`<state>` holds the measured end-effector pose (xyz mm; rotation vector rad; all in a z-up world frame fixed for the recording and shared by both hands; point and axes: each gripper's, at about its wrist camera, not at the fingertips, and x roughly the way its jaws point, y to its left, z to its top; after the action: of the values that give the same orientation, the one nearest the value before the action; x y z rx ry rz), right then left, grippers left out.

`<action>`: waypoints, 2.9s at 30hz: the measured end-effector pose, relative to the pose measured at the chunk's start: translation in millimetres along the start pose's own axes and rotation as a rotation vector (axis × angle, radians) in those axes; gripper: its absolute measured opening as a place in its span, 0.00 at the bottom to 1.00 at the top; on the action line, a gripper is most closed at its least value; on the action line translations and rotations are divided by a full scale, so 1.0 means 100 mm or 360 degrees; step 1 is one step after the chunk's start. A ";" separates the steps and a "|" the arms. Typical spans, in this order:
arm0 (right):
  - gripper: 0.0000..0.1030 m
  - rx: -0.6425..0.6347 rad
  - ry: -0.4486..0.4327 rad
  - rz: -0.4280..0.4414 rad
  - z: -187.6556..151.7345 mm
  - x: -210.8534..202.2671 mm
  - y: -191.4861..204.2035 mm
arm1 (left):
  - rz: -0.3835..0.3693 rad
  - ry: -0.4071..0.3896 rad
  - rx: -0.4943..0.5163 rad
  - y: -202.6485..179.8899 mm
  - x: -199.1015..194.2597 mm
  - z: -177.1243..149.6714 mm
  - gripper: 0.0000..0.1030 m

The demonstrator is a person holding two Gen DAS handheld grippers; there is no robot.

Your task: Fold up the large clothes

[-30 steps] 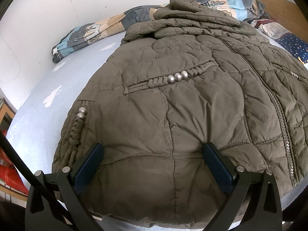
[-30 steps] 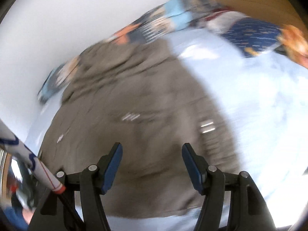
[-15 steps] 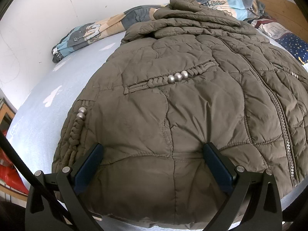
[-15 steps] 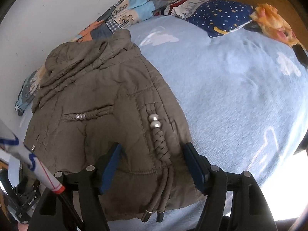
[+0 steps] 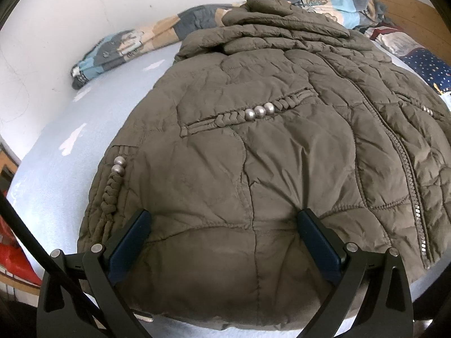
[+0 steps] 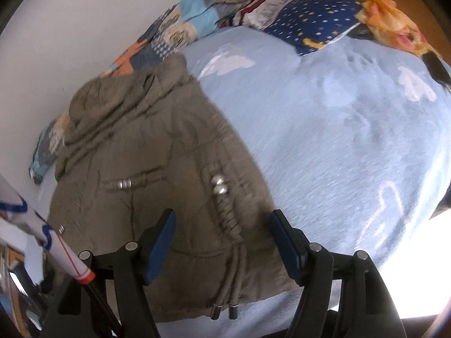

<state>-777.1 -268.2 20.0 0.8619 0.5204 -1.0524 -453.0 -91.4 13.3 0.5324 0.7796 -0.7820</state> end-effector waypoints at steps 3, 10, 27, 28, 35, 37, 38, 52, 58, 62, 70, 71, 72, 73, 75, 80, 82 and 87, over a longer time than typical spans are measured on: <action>0.71 0.0098 -0.0021 0.0010 0.07 -0.11 -0.17 | -0.0071 0.0069 -0.0015 0.08 -0.06 0.05 1.00; 0.72 0.0333 -0.0010 0.0099 0.07 -0.24 -0.55 | -0.0208 -0.0033 -0.0325 0.63 -0.47 0.05 1.00; 0.72 0.0267 0.0091 0.0144 0.03 0.06 -0.42 | -0.0178 0.0127 -0.0713 1.24 -0.13 -0.06 1.00; 0.72 0.0276 0.0089 0.0151 0.03 0.07 -0.43 | -0.0190 0.0134 -0.0728 1.25 -0.11 -0.07 1.00; 0.72 0.0338 0.0117 0.0208 0.01 0.11 -0.48 | -0.0315 0.0214 -0.0857 1.33 -0.01 -0.15 1.00; 0.72 0.0334 0.0116 0.0220 0.01 0.11 -0.48 | -0.0353 0.0225 -0.0897 1.36 0.00 -0.17 1.00; 0.72 0.0333 0.0116 0.0225 0.01 0.11 -0.47 | -0.0383 0.0234 -0.0930 1.38 0.01 -0.18 1.00; 0.80 0.0584 0.0220 0.0407 -0.12 0.26 -0.65 | -0.0629 0.0356 -0.1221 1.51 0.17 -0.35 1.00; 0.81 0.0621 0.0231 0.0432 -0.14 0.28 -0.67 | -0.0634 0.0370 -0.1286 1.55 0.13 -0.45 1.00; 0.81 0.0656 0.0252 0.0462 -0.16 0.30 -0.68 | -0.0652 0.0404 -0.1315 1.52 0.12 -0.54 1.00; 0.83 0.0662 0.0339 0.0558 -0.33 0.41 -0.51 | -0.0724 0.0387 -0.1192 1.24 0.05 -0.57 0.97; 0.83 0.0650 0.0342 0.0560 -0.35 0.41 -0.46 | -0.0727 0.0382 -0.1170 1.20 0.04 -0.56 0.95; 0.83 0.0636 0.0340 0.0566 -0.36 0.41 -0.43 | -0.0729 0.0371 -0.1143 1.16 0.03 -0.54 0.94; 0.82 0.0615 0.0344 0.0592 -0.38 0.42 -0.37 | -0.0734 0.0359 -0.1119 1.12 0.02 -0.53 0.89; 0.76 0.0560 0.0359 0.0647 -0.41 0.44 -0.23 | -0.0727 0.0319 -0.1043 1.05 -0.02 -0.47 0.82; 0.42 0.0446 0.0290 0.0582 -0.41 0.45 -0.06 | -0.0635 0.0275 -0.0954 0.97 -0.02 -0.44 0.73; 0.42 0.0426 0.0292 0.0566 -0.41 0.47 -0.05 | -0.0611 0.0271 -0.0949 0.96 0.00 -0.44 0.73; 0.45 0.0454 0.0308 0.0553 -0.42 0.55 -0.07 | -0.0523 0.0239 -0.0876 0.86 -0.02 -0.39 0.73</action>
<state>-758.6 -264.8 -47.2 1.2659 0.3671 -0.7360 -403.0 -12.1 2.9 -0.0363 1.1910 -0.7890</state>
